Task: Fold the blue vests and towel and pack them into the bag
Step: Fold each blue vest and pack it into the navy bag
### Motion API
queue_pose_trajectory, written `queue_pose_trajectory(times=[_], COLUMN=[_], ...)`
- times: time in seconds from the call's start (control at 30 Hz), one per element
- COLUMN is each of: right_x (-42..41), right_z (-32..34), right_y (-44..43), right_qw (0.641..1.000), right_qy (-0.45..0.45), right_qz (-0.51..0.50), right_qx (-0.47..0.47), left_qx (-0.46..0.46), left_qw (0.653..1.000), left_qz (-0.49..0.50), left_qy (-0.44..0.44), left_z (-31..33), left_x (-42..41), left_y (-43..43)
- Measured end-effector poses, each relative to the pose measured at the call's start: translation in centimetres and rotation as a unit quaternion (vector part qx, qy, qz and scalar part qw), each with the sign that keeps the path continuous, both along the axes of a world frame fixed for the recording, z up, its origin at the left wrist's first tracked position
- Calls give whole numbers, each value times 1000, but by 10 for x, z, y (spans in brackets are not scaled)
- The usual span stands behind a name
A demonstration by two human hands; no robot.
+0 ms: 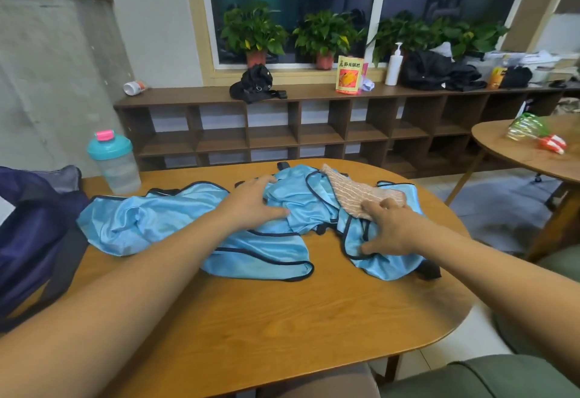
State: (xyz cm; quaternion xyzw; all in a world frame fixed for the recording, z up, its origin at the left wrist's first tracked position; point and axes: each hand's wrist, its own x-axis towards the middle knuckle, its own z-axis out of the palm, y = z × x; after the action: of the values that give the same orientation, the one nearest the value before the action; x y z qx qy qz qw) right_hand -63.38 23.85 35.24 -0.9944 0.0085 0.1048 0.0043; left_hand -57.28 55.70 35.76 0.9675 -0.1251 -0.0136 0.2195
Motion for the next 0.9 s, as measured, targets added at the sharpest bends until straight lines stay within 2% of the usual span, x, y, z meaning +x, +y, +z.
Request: queue_pose_trajectory(times=[0.13, 0.2, 0.27, 0.33, 0.47, 0.53, 0.6, 0.7, 0.77, 0.9], right_x=[1, 3, 6, 6, 5, 2, -2, -9, -14, -16], right_z=[-4, -9, -8, 1, 16, 19, 17, 5, -7, -12], right_y=[0, -5, -15, -24, -40, -41, -42, -42, -44, -49], right_qw=[999, 996, 985, 968, 938, 930, 941, 975, 985, 990], right_qy=[-46, -85, -151, -220, -317, -336, -308, -187, -119, -98], right_qz=[17, 20, 15, 10, 28, 41, 57, 82, 92, 89], right_qx=[5, 26, 78, 122, 141, 144, 128, 87, 80, 43], left_qx=[-3, -40, -97, -116, -128, -135, -161, -216, -238, -260], left_qw=[997, 993, 988, 987, 989, 989, 985, 974, 965, 955], left_qz=[-8, 7, 27, 31, 16, 9, -11, -45, -72, -98], left_qy=[78, 108, 113, 108, 71, 63, 55, 56, 78, 100], left_z=[-6, -9, -14, -19, -23, -26, -30, -36, -38, -35], left_x=[27, 37, 51, 65, 87, 95, 102, 109, 110, 113], left_y=[-37, -50, -60, -69, -92, -107, -123, -143, -152, -149])
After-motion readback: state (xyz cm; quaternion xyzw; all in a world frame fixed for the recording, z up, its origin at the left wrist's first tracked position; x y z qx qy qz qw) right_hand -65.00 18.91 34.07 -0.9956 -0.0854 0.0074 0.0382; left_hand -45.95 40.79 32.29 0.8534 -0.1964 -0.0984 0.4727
